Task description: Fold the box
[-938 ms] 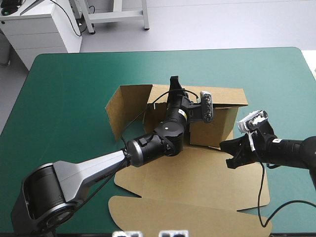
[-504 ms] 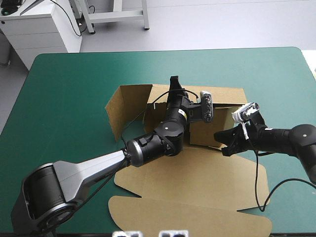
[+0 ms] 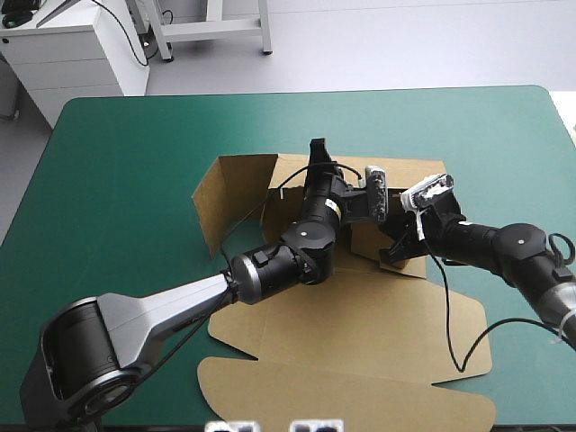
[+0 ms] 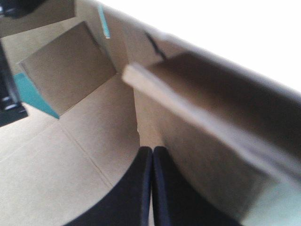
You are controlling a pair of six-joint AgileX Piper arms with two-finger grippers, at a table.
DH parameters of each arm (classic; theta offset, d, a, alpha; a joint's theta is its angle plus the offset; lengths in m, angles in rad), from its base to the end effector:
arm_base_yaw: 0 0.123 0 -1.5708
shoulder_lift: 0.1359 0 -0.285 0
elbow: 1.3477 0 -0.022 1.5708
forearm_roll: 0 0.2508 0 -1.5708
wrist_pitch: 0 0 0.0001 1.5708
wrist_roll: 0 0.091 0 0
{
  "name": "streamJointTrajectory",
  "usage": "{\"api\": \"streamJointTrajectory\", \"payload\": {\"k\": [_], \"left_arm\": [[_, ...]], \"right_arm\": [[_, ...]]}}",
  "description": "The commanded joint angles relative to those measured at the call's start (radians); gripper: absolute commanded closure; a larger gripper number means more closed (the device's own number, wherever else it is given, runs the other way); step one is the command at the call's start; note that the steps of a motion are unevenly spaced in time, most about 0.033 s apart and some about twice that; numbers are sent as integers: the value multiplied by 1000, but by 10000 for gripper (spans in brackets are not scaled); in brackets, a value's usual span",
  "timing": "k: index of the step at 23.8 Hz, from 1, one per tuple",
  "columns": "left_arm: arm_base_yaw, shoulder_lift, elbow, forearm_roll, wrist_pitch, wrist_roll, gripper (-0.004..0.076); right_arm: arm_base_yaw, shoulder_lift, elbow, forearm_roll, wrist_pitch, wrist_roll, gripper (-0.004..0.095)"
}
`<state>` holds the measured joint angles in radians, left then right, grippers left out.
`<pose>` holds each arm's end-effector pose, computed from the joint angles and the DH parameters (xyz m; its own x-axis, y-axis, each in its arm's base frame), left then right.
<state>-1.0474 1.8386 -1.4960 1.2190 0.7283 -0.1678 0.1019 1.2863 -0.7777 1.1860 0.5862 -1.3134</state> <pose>0.2595 -0.3358 0.3057 0.1793 0.9562 -0.2312 0.4533 0.1283 0.8821 0.2510 0.0726 0.2741 -0.5080 -0.2193 -0.8330 -0.5984 0.7855 0.1582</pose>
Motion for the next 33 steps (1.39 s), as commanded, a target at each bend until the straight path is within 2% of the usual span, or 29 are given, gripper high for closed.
{"api": "streamJointTrajectory", "payload": {"k": [1,5,9,10,11,12,15,20,23,28,33], "left_arm": [[-9,-44,-16,-21,-38,-34,732],[-9,-44,-16,-21,-35,-34,732],[-9,-44,-16,-21,-28,-34,732],[-9,-44,-16,-21,-28,-34,732],[-9,-44,-16,-21,-28,-34,732],[-9,-44,-16,-21,-25,-34,732],[-9,-44,-16,-21,-25,-34,732],[-9,-44,-16,-21,-22,-34,732],[-9,-44,-16,-21,-22,-34,732],[-9,-44,-16,-21,-27,-34,732],[-9,-44,-16,-21,-31,-34,732]], "right_arm": [[0,-44,-22,-38,-96,87,924],[0,-85,-22,-220,-170,254,924],[0,-123,-22,-395,-191,406,924],[-1,-140,-22,-480,-217,485,924],[-1,-146,-22,-513,-229,520,924],[-25,-159,-22,-579,-237,608,925],[-124,-175,-22,-648,-216,695,926],[-390,-176,-58,-648,-190,700,926],[-529,-176,-146,-641,-115,700,926],[-568,-172,-297,-574,15,690,928],[-568,-129,-423,-397,156,607,928]]}}
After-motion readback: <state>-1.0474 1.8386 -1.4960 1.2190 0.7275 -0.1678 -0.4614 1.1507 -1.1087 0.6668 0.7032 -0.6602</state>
